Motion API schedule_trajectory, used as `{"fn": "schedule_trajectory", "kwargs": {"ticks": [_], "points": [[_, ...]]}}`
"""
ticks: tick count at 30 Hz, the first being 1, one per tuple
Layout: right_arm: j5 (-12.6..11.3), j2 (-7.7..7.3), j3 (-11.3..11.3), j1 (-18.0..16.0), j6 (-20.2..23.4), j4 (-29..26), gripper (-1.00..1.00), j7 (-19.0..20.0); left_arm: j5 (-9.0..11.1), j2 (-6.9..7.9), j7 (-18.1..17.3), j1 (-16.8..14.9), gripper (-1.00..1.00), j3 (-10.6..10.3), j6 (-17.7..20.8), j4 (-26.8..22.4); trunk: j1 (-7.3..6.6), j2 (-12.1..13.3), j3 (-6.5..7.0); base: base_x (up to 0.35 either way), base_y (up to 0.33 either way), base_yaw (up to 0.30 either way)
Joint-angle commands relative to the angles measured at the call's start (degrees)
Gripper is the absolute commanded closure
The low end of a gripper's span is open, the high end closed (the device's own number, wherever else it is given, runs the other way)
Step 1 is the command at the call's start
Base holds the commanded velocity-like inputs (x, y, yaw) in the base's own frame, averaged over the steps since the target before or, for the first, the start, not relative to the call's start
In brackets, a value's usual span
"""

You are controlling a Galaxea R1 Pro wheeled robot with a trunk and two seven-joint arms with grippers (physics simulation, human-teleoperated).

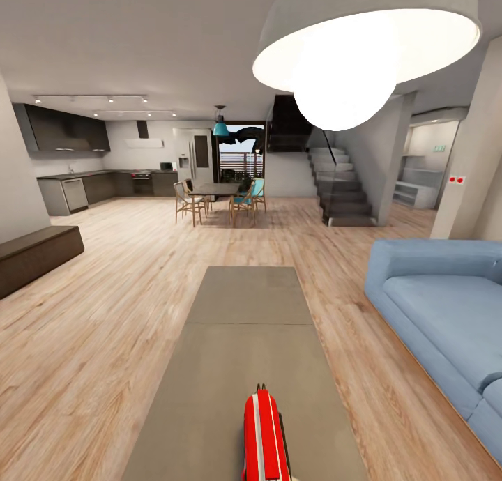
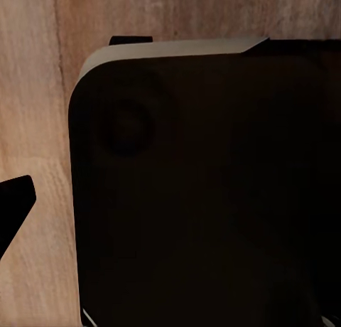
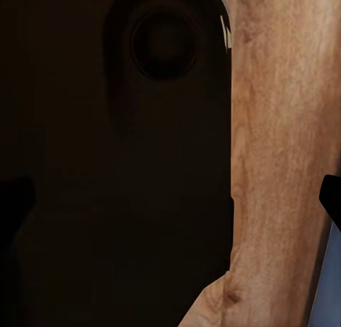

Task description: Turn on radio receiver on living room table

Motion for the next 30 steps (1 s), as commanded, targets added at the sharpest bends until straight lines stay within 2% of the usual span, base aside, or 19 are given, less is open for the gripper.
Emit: {"fn": "schedule_trajectory", "kwargs": {"ticks": [1,27,30], "points": [[0.0,0.00,0.0,0.0,0.0,0.0,-1.00,0.0,0.0,0.00,0.0,0.0,-1.00,0.0,0.0,0.0,0.00,0.0,0.00,0.000,0.000,0.000],[-0.1,0.11,-0.1,0.0,0.2,0.0,-1.00,0.0,-0.1,-0.09,0.0,0.0,-1.00,0.1,-0.3,-0.1,0.00,0.0,0.00,0.000,0.000,0.000],[-0.2,0.10,-0.1,0.0,0.2,0.0,-1.00,0.0,-0.1,-0.09,-0.1,0.0,-1.00,0.1,-0.2,-0.1,-0.66,1.2,0.54,0.000,0.000,0.000]]}}
